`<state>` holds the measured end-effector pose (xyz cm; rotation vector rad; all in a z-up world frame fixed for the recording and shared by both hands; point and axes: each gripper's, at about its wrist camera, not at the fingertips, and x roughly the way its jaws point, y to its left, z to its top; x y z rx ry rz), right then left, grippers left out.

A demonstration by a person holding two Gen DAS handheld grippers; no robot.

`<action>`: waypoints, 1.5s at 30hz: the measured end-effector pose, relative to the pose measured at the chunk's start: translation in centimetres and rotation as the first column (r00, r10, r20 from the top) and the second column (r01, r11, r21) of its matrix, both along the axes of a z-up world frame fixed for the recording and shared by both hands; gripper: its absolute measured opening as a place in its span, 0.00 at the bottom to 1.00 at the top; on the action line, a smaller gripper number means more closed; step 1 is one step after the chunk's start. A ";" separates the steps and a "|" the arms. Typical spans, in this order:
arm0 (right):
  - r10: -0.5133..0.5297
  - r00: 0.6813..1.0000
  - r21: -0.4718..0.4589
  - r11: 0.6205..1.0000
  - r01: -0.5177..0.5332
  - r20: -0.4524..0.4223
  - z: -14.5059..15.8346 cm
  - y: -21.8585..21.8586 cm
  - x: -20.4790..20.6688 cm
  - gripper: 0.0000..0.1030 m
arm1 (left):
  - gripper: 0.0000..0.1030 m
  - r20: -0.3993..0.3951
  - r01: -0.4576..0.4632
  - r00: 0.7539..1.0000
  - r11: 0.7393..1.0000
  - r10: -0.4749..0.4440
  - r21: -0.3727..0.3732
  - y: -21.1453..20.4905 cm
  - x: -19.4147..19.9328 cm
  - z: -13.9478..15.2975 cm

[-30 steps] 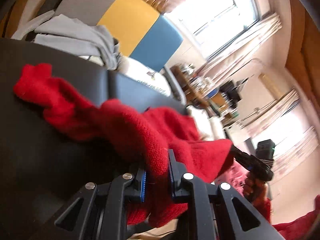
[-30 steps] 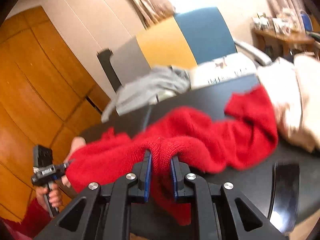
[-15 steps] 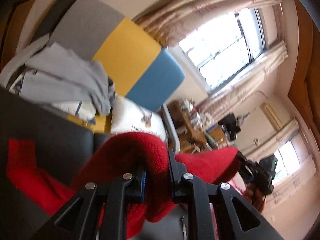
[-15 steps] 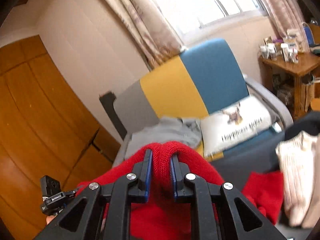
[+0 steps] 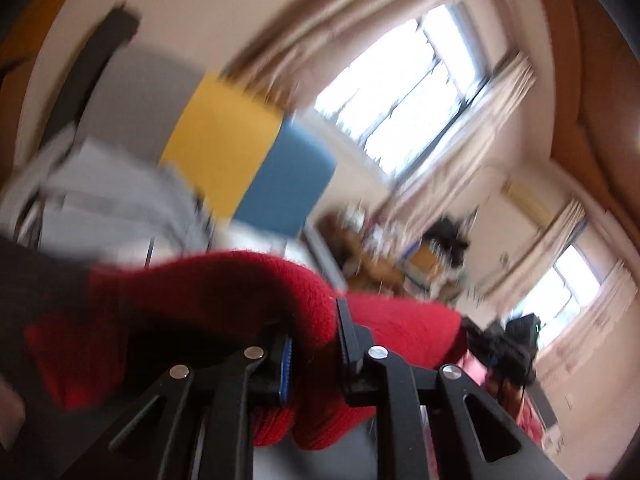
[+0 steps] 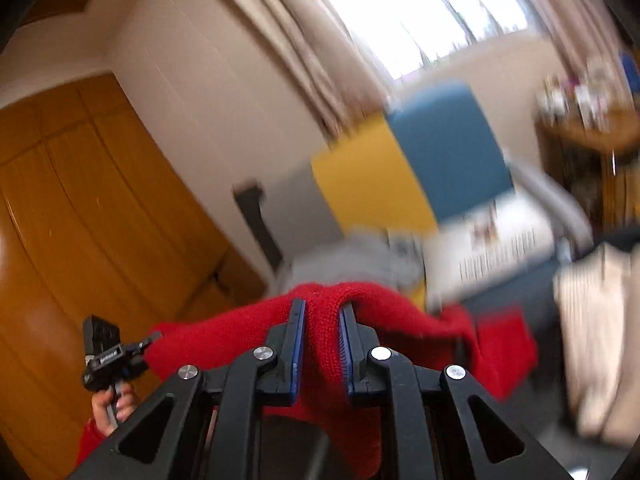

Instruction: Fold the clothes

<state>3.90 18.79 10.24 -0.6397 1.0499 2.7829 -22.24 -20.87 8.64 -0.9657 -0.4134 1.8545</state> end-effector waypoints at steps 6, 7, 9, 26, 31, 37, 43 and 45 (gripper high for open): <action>0.041 0.971 -0.186 0.983 0.003 0.234 -15.1 -1.4 4.8 0.07 | 0.16 0.351 -0.036 0.932 0.986 0.092 -0.165 -4.9 5.0 -19.2; 0.052 0.961 -0.216 0.976 0.008 0.272 -17.6 -1.6 5.6 0.07 | 0.16 0.417 -0.050 0.899 0.978 0.132 -0.202 -5.7 5.5 -22.2; 0.077 0.936 -0.275 0.961 0.021 0.343 -22.6 -2.1 7.1 0.07 | 0.16 0.498 -0.075 0.843 0.961 0.203 -0.265 -7.6 7.0 -27.1; -0.098 0.858 0.323 0.943 -0.082 0.504 -21.0 -6.0 1.7 0.68 | 0.24 0.161 -0.132 0.969 0.940 0.189 -0.314 -7.7 8.3 -20.6; -0.139 0.797 0.434 0.886 -0.166 0.588 -23.5 -6.2 -4.5 0.57 | 0.24 0.014 0.002 1.000 0.801 0.008 -0.598 0.3 8.1 -23.7; -0.110 0.769 0.384 0.904 -0.185 0.629 -25.7 -3.9 -5.9 0.06 | 0.10 -0.092 -0.035 0.995 0.734 -0.037 -0.679 3.3 10.1 -24.8; -0.191 0.766 0.420 0.901 -0.111 0.613 -24.2 2.0 -8.2 0.07 | 0.02 0.036 0.078 0.997 0.802 -0.070 -0.592 3.3 11.6 -23.8; -0.229 0.755 0.438 0.895 -0.084 0.614 -23.8 3.6 -9.0 0.07 | 0.02 0.035 0.083 0.996 0.799 -0.078 -0.596 3.0 12.1 -24.2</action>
